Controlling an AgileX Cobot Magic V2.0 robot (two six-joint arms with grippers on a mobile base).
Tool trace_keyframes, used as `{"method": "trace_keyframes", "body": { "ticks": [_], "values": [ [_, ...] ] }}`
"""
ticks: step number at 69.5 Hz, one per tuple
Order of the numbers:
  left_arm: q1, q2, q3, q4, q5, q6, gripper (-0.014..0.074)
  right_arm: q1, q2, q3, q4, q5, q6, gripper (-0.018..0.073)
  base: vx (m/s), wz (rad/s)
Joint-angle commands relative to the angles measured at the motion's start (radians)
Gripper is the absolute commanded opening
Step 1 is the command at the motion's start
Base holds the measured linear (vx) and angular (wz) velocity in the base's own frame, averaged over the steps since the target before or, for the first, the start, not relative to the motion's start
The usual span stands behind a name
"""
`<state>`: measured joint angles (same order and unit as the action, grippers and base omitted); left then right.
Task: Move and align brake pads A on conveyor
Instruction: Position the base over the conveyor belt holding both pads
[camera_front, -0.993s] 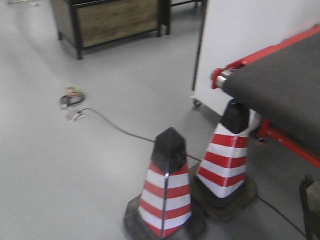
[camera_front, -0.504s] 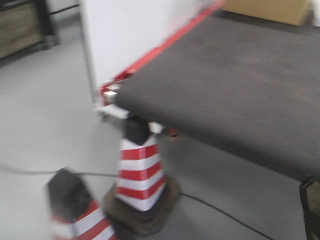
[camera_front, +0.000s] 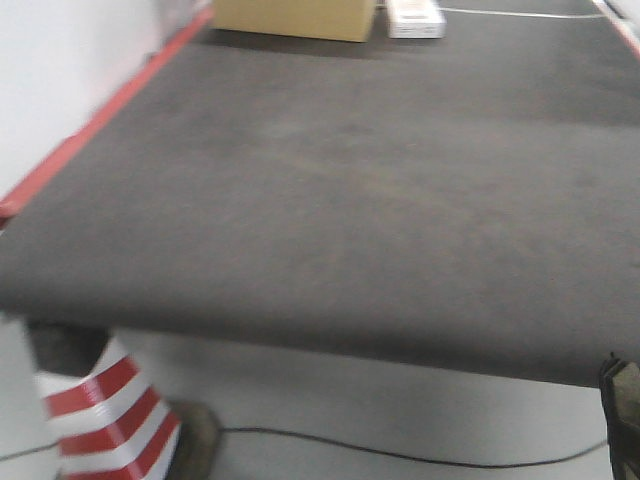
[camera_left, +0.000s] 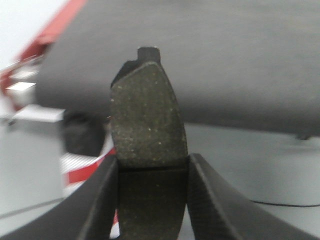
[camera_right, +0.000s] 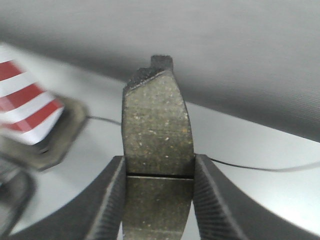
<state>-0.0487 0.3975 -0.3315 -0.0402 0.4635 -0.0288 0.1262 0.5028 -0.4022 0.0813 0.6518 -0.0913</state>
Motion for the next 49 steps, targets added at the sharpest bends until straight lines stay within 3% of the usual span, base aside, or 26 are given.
{"method": "trace_keyframes", "body": {
  "ticks": [1,30,49],
  "values": [
    [-0.005,0.006,-0.028,-0.004,-0.096,0.000,0.0146,0.000,0.004,-0.028,0.000,-0.081,-0.007,0.0079,0.22,-0.58],
    [-0.005,0.006,-0.028,-0.004,-0.096,0.000,0.0146,0.000,0.004,-0.028,0.000,-0.081,-0.007,0.0079,0.22,-0.48],
    [-0.005,0.006,-0.028,-0.004,-0.096,0.000,0.0146,0.000,0.004,-0.028,0.000,-0.081,-0.007,0.0079,0.20,-0.25]
  ]
}}
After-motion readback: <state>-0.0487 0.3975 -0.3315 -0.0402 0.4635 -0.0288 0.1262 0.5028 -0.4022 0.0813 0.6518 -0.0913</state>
